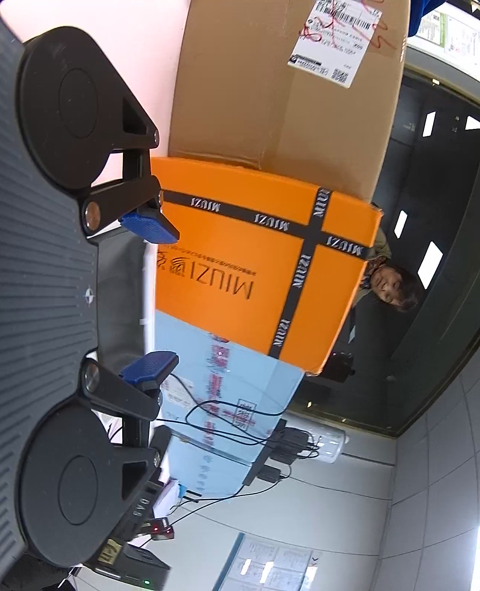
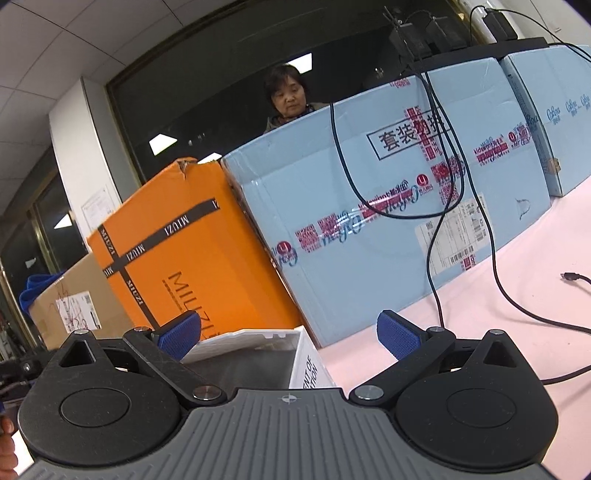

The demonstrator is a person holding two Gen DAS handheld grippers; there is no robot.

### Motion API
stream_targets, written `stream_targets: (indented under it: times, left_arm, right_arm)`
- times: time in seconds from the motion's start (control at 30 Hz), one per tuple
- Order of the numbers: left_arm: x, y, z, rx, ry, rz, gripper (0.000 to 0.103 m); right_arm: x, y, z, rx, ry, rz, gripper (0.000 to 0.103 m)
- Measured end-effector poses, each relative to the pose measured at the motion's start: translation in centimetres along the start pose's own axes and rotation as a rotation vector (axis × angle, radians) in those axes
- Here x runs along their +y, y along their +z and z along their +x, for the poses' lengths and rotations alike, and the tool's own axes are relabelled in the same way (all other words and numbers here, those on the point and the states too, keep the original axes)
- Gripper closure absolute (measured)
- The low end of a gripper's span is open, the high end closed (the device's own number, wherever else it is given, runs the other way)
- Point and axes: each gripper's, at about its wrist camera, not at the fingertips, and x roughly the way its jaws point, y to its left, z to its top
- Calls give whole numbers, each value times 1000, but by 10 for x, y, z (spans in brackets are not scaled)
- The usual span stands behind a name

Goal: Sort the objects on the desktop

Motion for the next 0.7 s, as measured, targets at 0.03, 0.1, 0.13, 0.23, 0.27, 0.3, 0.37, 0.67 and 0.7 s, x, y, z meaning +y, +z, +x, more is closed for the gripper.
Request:
stream_targets:
  times: [0.03,0.1,0.13,0.23,0.27,0.3,0.37,0.67,0.7]
  left_arm:
    - [1,-1,1,6,7,2,41]
    - [3,-3,5,24,17,5,41]
    - [4,-4,8,32,25,5,41]
    - [6,-7,13,52,43,12,41]
    - [6,-8,14,59,50,16,41]
    - [6,-9,16,68,57,23,41]
    - [5,-12,20,82,68,40,40]
    - [2,-22,30,124,111,103,35]
    - [2,-22,30,127,114,105,34]
  right_arm:
    - [0,0,0,4,-2,-3,0]
    - [1,-1,1,13,-7,-9,0]
    - [1,-1,1,21,-11,-14,0]
    - [2,-3,2,45,-22,-27,0]
    - [2,-4,2,53,-26,-31,0]
    - [2,-4,2,61,-30,-36,0]
    - [3,-5,2,76,-38,-45,0]
    - [1,-10,8,132,-63,-69,0]
    - [1,-10,8,137,-68,-71,0]
